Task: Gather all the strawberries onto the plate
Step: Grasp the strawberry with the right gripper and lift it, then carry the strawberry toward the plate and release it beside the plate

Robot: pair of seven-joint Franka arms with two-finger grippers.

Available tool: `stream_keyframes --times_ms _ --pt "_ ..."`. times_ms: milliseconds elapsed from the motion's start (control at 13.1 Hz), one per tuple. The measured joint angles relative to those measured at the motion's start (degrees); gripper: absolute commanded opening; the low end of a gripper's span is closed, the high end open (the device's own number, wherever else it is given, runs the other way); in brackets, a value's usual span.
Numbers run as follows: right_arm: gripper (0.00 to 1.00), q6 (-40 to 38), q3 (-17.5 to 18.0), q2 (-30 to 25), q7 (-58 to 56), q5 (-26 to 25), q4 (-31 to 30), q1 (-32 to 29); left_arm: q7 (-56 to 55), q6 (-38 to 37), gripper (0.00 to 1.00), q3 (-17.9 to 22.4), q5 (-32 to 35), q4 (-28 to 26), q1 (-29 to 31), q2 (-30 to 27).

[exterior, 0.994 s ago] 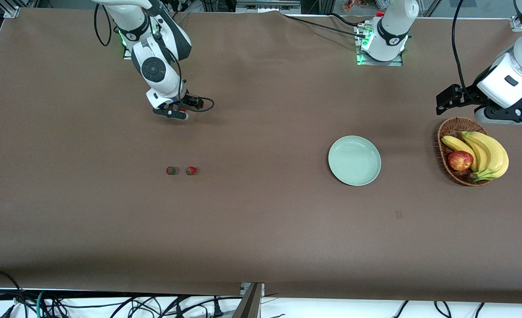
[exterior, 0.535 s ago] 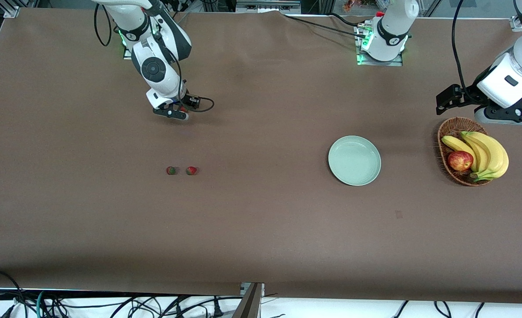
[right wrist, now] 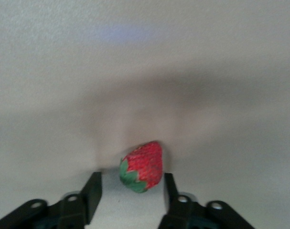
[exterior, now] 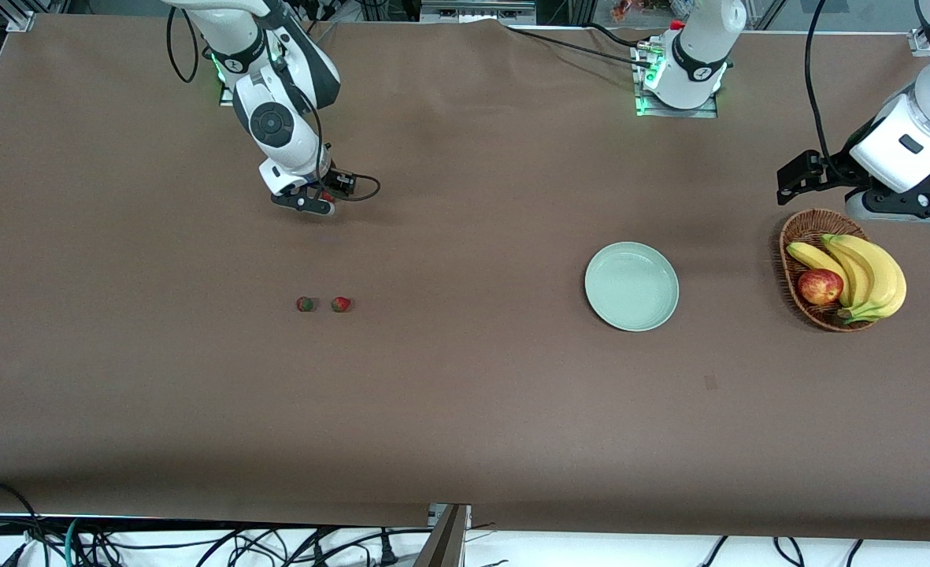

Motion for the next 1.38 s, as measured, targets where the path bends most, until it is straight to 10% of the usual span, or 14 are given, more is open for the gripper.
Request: stream_keyframes --times_ms 611,1070,1376 --pt "0.13 0.16 -1.53 -0.07 -0.43 -1.05 0.01 -0.12 0.0 0.0 1.0 0.0 0.0 0.0 0.0 0.0" --pt "0.13 -0.1 -1.49 0.3 0.02 -1.05 5.91 0.05 0.0 0.0 1.0 0.0 0.0 0.0 0.0 0.0" --pt "0.14 -11.69 -1.31 6.9 5.87 -1.03 25.87 3.98 0.0 0.0 1.0 0.0 0.0 0.01 0.0 0.0"
